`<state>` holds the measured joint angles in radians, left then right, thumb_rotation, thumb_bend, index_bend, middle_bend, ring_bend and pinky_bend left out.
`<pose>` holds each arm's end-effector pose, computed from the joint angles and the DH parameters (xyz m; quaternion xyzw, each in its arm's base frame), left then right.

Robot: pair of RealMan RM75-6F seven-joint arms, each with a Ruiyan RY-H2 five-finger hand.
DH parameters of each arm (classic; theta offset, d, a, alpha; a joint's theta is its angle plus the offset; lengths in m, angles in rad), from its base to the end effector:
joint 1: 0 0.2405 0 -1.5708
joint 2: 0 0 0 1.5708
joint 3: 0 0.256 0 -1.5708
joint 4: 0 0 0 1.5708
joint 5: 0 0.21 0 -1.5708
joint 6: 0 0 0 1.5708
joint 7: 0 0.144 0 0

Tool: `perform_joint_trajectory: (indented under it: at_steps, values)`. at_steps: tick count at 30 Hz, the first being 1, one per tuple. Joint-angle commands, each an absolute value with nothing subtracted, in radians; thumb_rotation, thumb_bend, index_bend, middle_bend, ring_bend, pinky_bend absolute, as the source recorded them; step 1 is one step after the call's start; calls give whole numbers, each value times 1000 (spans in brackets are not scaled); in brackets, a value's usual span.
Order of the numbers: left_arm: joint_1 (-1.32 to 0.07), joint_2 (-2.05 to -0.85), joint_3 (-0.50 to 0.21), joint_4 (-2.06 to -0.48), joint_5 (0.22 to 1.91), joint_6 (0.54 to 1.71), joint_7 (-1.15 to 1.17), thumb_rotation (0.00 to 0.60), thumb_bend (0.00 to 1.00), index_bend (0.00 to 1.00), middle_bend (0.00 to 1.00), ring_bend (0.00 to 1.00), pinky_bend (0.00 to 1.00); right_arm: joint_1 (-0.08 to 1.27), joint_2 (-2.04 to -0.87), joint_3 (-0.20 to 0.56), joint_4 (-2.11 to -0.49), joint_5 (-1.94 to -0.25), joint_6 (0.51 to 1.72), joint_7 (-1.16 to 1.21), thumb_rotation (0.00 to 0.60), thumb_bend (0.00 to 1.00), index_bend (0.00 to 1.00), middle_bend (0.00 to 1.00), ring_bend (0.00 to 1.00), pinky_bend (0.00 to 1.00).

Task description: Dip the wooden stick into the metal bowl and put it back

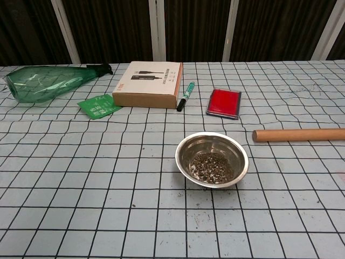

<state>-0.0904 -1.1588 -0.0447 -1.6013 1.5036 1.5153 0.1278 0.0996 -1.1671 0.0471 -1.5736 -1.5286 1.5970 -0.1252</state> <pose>-0.3069 0.1815 0.1504 -0.6092 -0.3488 -0.3694 0.6089 -0.3019 -0.1843 0.1600 0.6009 -0.3114 0.3957 0.6207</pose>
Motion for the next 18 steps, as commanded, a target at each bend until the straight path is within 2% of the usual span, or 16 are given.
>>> perform_joint_trajectory:
  at_steps: [1,7,11,14,18]
  values:
    - [-90,-1159,-43,-1599,1502,1513,129,600,95,0,0,0,0,99,-1165,50,-1576,-1533,1597,-118,600,383,0,0,0,0]
    - [-92,-1159,-48,-1599,1501,1514,118,600,95,0,0,0,0,107,-1172,66,-1582,-1538,1593,-113,600,383,36,28,22,0]
    - [-92,-1160,-48,-1597,1509,1519,112,600,95,0,0,0,0,123,-1182,81,-1578,-1552,1589,-114,600,383,139,140,144,0]
    - [-93,-1159,-47,-1598,1510,1516,107,600,95,0,0,0,0,154,-1191,94,-1579,-1555,1552,-128,600,383,208,215,204,0]
    - [-95,-1158,-46,-1594,1510,1509,96,600,95,0,0,0,0,225,-1210,120,-1572,-1545,1457,-190,600,382,242,235,206,0]
